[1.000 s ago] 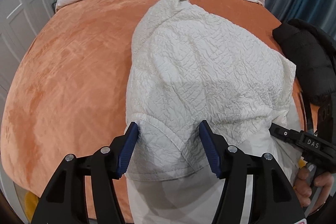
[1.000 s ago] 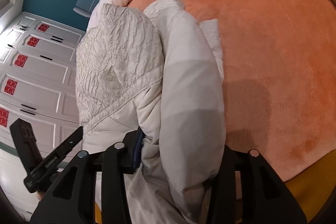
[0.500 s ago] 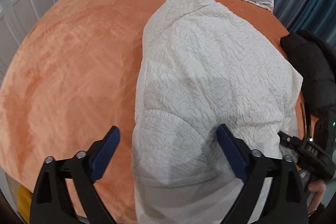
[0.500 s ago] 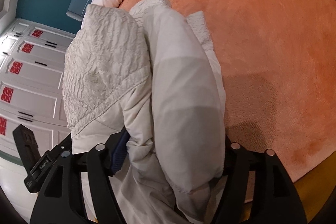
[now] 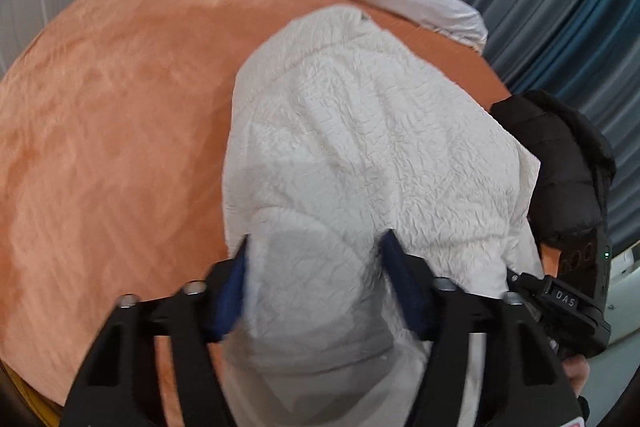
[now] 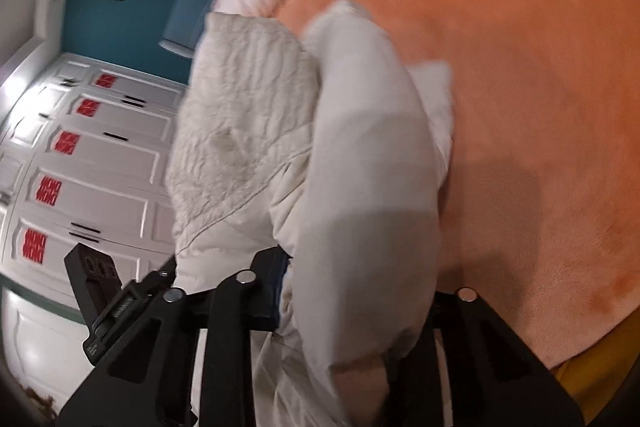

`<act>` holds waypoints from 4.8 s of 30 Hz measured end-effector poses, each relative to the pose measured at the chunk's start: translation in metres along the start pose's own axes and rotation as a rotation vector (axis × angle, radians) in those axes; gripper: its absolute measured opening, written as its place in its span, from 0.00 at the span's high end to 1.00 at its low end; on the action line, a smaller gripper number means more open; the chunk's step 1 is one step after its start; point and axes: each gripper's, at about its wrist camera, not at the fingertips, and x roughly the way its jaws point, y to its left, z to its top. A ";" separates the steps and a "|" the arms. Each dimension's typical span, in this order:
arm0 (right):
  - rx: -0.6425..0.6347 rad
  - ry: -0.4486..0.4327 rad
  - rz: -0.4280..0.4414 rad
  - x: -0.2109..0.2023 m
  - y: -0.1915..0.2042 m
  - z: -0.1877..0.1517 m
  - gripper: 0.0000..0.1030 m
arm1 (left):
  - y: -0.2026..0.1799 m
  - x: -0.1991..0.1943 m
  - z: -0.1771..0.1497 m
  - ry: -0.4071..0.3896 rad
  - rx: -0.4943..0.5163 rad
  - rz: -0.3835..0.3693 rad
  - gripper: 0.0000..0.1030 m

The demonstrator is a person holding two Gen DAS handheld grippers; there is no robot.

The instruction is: Fold large clothes

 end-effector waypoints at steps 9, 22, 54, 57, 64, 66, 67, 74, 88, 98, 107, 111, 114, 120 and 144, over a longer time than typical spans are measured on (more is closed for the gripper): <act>-0.187 -0.143 0.084 -0.044 0.091 -0.004 0.79 | -0.013 -0.070 0.021 -0.145 0.078 -0.019 0.64; -0.206 -0.091 0.002 0.003 0.120 -0.006 0.79 | 0.043 -0.100 0.029 -0.194 0.025 0.048 0.79; -0.205 -0.006 0.303 0.119 0.214 0.025 0.45 | 0.158 -0.117 0.069 -0.355 -0.235 -0.136 0.31; -0.261 0.080 -0.055 0.179 0.186 0.027 0.36 | 0.181 -0.074 0.078 -0.269 -0.185 0.186 0.22; -0.403 -0.015 -0.275 0.144 0.200 0.012 0.75 | 0.186 -0.072 0.042 -0.232 -0.190 0.327 0.29; -0.505 -0.039 -0.274 0.142 0.232 0.014 0.75 | 0.190 -0.076 0.048 -0.259 -0.199 0.335 0.28; -0.556 -0.045 -0.274 0.146 0.250 0.015 0.75 | 0.183 -0.078 0.052 -0.266 -0.201 0.338 0.28; -0.788 -0.058 -0.427 0.223 0.314 0.026 0.75 | 0.195 -0.053 0.092 -0.209 -0.216 0.347 0.26; -0.675 0.020 -0.529 0.286 0.222 0.014 0.71 | 0.225 0.010 0.083 -0.167 -0.300 0.300 0.05; -0.740 0.038 -0.544 0.258 0.258 -0.030 0.65 | 0.199 -0.017 0.071 -0.174 -0.245 0.376 0.07; -0.719 0.069 -0.567 0.230 0.238 -0.057 0.51 | 0.163 -0.036 0.036 -0.149 -0.188 0.405 0.07; -0.724 0.071 -0.595 0.218 0.233 -0.069 0.51 | 0.152 -0.036 0.016 -0.123 -0.175 0.412 0.07; -0.714 0.045 -0.580 0.200 0.238 -0.077 0.50 | 0.145 -0.039 0.003 -0.121 -0.157 0.434 0.07; -0.706 0.008 -0.578 0.171 0.241 -0.101 0.43 | 0.138 -0.047 -0.017 -0.116 -0.166 0.458 0.07; -0.737 -0.003 -0.651 0.163 0.222 -0.158 0.39 | 0.133 -0.041 -0.075 -0.085 -0.148 0.520 0.08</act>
